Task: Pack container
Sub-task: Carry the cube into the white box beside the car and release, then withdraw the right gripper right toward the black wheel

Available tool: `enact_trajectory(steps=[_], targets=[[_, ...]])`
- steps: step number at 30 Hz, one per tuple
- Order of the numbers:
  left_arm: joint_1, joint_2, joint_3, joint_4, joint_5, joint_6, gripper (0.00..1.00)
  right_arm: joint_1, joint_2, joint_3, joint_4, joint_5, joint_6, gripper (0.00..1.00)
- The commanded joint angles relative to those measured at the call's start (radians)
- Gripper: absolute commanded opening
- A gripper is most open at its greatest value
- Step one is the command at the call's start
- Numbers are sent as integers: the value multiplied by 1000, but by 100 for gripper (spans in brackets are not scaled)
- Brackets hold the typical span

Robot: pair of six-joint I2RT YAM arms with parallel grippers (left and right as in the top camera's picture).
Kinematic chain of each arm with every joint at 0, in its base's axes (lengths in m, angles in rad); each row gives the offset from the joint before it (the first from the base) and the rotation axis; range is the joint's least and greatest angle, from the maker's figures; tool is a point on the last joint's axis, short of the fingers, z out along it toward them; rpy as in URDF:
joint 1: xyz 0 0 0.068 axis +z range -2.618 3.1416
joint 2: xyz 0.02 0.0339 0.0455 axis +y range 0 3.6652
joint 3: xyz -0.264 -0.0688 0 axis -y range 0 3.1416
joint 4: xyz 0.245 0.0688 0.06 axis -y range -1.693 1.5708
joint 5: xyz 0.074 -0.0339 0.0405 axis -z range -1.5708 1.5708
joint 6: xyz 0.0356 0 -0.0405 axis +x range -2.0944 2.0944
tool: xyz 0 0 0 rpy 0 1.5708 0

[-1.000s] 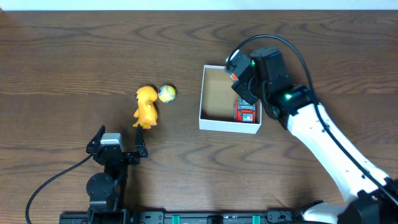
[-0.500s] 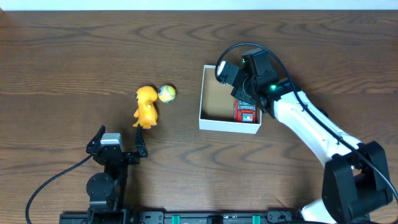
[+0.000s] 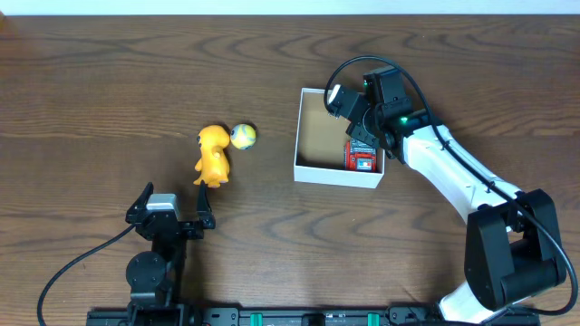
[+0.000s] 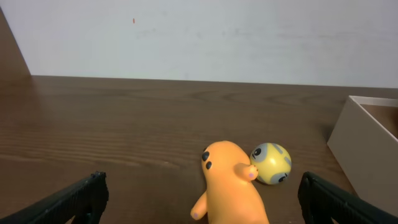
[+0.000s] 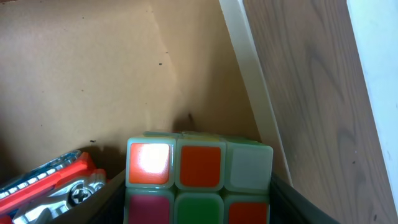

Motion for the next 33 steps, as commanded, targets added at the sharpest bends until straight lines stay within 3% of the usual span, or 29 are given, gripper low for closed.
enact_trajectory(steps=[1, 7, 17, 22, 27, 33], targets=[[5, 0, -14, -41, -11, 6, 98, -10, 3, 2, 5, 6, -14, 56], [5, 0, -14, -41, -11, 6, 98, -9, 3, 2, -6, 6, -11, 76], [5, 0, -14, -41, -11, 6, 98, 45, -11, 5, -4, 7, 76, 74], [5, 0, -14, -41, -11, 6, 98, 101, -77, 10, -15, 11, 322, 64], [5, 0, -14, -41, -11, 6, 98, 114, -217, 10, -163, 11, 614, 69], [5, 0, -14, -41, -11, 6, 98, 95, -409, 10, -365, 19, 650, 74]])
